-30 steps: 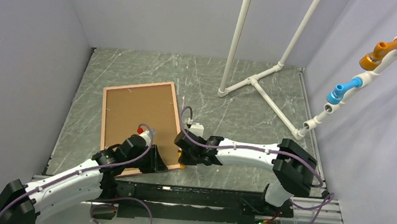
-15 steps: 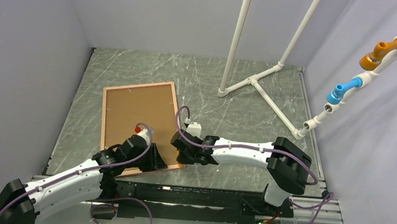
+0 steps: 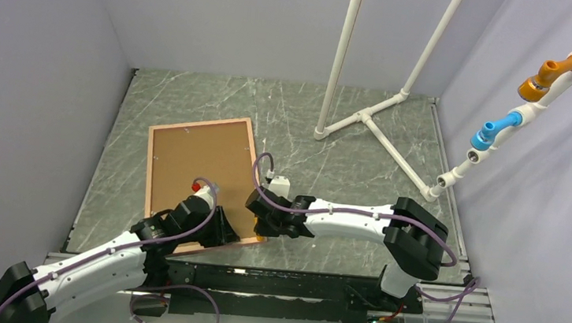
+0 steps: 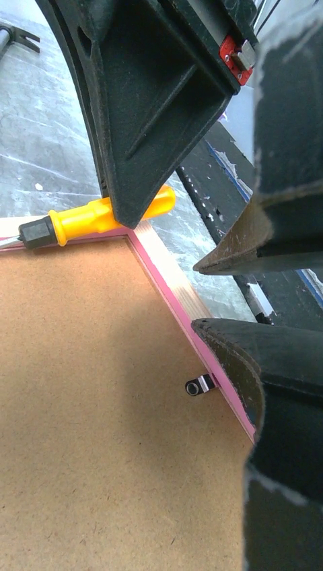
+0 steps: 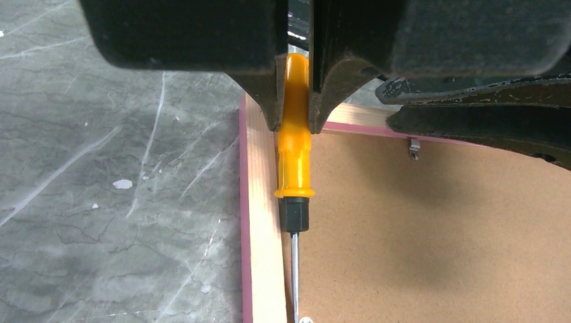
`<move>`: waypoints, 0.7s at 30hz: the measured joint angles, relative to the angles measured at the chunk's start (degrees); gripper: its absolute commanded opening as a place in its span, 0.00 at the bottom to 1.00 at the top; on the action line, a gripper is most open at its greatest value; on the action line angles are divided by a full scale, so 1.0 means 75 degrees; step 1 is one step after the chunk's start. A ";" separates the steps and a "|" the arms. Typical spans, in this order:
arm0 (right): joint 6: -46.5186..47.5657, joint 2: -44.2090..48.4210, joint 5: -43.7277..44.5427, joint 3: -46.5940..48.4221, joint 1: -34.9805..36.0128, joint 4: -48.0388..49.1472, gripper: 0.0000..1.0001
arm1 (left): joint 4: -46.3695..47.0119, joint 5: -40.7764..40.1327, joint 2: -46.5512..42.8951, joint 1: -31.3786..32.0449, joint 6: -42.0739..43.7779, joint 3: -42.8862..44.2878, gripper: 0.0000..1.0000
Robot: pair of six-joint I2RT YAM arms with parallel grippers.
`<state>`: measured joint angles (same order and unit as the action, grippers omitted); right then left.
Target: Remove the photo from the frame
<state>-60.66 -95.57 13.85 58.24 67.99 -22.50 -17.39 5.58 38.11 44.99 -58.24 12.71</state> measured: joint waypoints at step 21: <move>0.0431 0.0090 -0.0146 -0.0245 -0.0379 0.0600 0.00 | 0.0000 -0.0006 -0.0108 0.0000 -0.0003 -0.0029 0.40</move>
<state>-57.43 -94.89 12.75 56.40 65.14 -18.00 -17.39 5.54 37.30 44.99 -58.26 12.49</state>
